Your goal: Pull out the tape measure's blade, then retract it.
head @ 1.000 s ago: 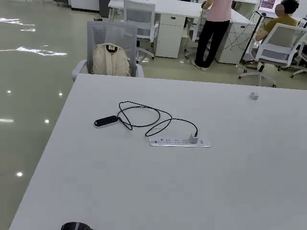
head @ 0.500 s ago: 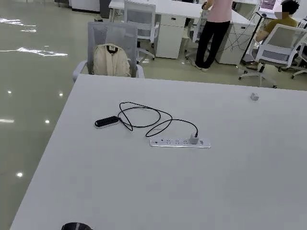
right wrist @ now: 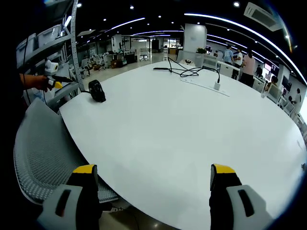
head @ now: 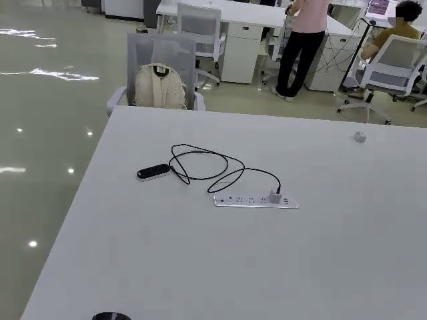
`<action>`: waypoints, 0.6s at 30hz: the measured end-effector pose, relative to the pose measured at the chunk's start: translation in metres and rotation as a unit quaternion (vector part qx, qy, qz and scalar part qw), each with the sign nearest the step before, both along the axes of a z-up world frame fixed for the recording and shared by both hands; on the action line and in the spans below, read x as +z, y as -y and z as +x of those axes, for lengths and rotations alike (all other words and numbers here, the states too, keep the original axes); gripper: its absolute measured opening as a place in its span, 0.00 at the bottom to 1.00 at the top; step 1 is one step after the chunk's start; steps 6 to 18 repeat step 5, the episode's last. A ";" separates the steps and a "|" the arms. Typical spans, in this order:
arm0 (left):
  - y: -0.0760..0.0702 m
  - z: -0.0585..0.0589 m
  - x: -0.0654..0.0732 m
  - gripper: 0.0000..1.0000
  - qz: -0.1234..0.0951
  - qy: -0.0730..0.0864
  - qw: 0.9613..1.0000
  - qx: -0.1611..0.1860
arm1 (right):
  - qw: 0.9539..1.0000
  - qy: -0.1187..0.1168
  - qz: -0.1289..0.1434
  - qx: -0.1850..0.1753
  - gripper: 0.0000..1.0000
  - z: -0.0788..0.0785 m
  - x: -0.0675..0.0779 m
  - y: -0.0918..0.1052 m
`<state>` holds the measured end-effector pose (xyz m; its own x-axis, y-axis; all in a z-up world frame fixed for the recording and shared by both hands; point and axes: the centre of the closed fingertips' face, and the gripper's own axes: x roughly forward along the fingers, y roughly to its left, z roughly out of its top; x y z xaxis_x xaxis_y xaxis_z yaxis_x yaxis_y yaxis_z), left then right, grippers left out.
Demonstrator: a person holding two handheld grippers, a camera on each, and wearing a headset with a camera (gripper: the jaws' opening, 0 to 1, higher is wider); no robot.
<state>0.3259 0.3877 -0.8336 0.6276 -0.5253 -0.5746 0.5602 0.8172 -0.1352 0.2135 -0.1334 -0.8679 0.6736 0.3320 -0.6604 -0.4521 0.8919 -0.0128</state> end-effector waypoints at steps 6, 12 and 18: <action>0.000 0.000 0.000 1.00 -0.001 0.003 1.000 -0.001 | 1.000 0.001 0.000 0.000 1.00 0.000 0.000 0.000; 0.000 0.000 0.000 1.00 -0.001 0.003 1.000 -0.001 | 1.000 0.001 0.000 0.000 1.00 0.000 0.000 0.000; 0.000 0.000 0.000 1.00 -0.001 0.003 1.000 -0.001 | 1.000 0.001 0.000 0.000 1.00 0.000 0.000 0.000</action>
